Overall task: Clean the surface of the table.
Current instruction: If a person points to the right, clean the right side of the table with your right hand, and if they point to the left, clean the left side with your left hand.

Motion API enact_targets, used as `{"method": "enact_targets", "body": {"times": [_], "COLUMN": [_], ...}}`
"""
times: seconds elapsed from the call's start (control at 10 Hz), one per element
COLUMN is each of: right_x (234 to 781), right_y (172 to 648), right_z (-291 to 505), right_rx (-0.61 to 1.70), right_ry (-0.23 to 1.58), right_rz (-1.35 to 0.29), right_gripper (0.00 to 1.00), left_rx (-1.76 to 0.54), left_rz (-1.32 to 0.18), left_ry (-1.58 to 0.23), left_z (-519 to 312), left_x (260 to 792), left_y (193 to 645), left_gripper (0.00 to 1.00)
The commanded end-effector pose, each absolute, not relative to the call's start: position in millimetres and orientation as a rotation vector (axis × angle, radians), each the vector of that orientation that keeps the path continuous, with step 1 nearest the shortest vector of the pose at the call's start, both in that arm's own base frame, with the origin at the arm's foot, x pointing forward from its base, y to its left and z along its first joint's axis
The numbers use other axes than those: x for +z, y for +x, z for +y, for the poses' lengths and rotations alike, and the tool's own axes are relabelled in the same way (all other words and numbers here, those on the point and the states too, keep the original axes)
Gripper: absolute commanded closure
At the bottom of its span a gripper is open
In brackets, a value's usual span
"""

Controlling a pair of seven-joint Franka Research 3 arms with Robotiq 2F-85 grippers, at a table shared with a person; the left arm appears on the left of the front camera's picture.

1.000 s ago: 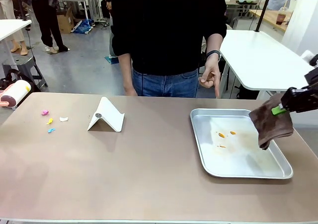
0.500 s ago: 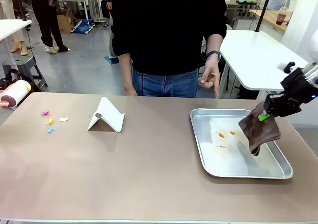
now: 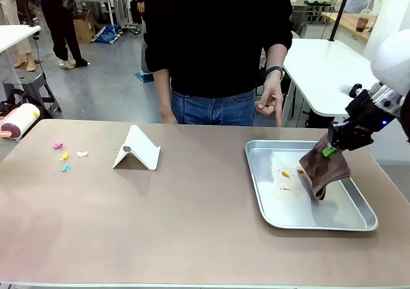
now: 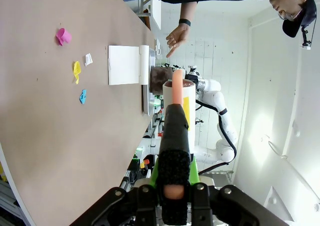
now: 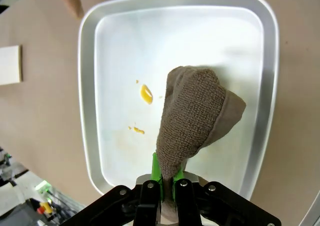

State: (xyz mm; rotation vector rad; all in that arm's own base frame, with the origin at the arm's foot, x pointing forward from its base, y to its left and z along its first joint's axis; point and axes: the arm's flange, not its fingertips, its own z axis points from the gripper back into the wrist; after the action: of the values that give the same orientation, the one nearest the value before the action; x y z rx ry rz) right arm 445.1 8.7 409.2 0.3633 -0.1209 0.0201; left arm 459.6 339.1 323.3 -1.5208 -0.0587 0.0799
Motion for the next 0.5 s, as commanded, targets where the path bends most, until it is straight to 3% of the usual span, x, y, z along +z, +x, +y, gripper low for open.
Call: {"method": "enact_targets", "body": {"times": [0.0,0.4], "right_x": [408.6,410.2], "right_y": [445.2,435.7], "right_z": [12.6,4.4], "right_rx": [0.033,-0.023], "right_ry": [0.36,0.296], "right_rz": [-0.121,-0.136], "right_gripper": [0.91,0.91], "left_rx": [0.069,0.069], "left_rz": [-0.068,-0.068], "left_ry": [-1.525,-1.525], "left_z": [338.9,338.9], "left_x": [327.3,327.3], "left_y": [457.5,457.5], "left_gripper": [1.0,1.0]}}
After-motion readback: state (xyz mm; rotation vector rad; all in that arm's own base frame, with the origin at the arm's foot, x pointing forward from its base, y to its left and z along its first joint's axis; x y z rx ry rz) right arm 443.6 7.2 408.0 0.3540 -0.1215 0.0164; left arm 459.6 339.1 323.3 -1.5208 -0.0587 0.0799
